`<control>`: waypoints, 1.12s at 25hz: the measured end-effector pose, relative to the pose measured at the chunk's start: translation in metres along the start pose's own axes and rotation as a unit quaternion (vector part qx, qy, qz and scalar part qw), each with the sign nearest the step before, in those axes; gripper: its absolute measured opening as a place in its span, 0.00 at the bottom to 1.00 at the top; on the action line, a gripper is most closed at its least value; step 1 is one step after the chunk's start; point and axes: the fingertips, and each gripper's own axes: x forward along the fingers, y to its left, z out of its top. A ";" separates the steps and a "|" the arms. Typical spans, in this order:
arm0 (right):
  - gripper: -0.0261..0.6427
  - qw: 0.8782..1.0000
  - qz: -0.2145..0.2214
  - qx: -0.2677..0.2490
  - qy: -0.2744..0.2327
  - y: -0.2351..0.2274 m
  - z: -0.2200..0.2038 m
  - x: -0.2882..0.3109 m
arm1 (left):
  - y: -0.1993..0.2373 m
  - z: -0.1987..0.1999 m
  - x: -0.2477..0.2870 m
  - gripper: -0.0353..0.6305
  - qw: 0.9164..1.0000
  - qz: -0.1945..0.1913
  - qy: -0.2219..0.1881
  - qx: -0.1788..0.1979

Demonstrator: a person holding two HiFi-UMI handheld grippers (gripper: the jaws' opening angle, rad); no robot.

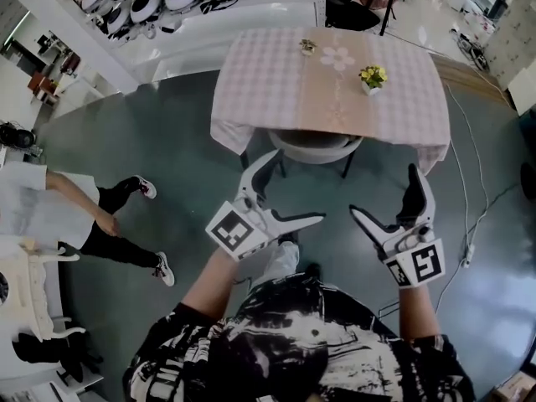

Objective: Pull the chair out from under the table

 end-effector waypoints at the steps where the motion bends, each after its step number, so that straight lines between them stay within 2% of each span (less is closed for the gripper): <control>1: 0.90 1.000 -0.003 -0.002 0.002 -0.003 -0.002 0.009 | 0.010 -0.003 0.004 0.91 1.000 -0.006 0.001 -0.002; 11: 0.90 0.999 -0.028 -0.024 0.023 -0.026 -0.011 0.118 | 0.120 -0.008 0.020 0.91 0.998 -0.053 -0.012 -0.006; 16: 0.90 0.998 -0.037 -0.027 0.034 -0.027 -0.026 0.163 | 0.165 -0.024 0.017 0.91 0.997 -0.070 0.001 -0.016; 20: 0.90 0.997 -0.031 -0.028 0.060 -0.043 -0.045 0.173 | 0.179 -0.039 0.034 0.91 0.997 -0.076 0.021 -0.011; 22: 0.90 0.996 -0.021 -0.036 0.079 -0.054 -0.063 0.179 | 0.185 -0.056 0.045 0.91 0.996 -0.080 0.049 0.008; 24: 0.90 0.993 -0.002 -0.048 0.107 -0.060 -0.089 0.186 | 0.188 -0.083 0.053 0.91 0.991 -0.090 0.094 0.039; 26: 0.90 0.985 0.034 -0.084 0.148 -0.062 -0.121 0.193 | 0.188 -0.118 0.062 0.91 0.979 -0.107 0.154 0.075; 28: 0.90 0.964 0.079 -0.140 0.213 -0.064 -0.161 0.198 | 0.188 -0.159 0.070 0.91 0.961 -0.126 0.220 0.112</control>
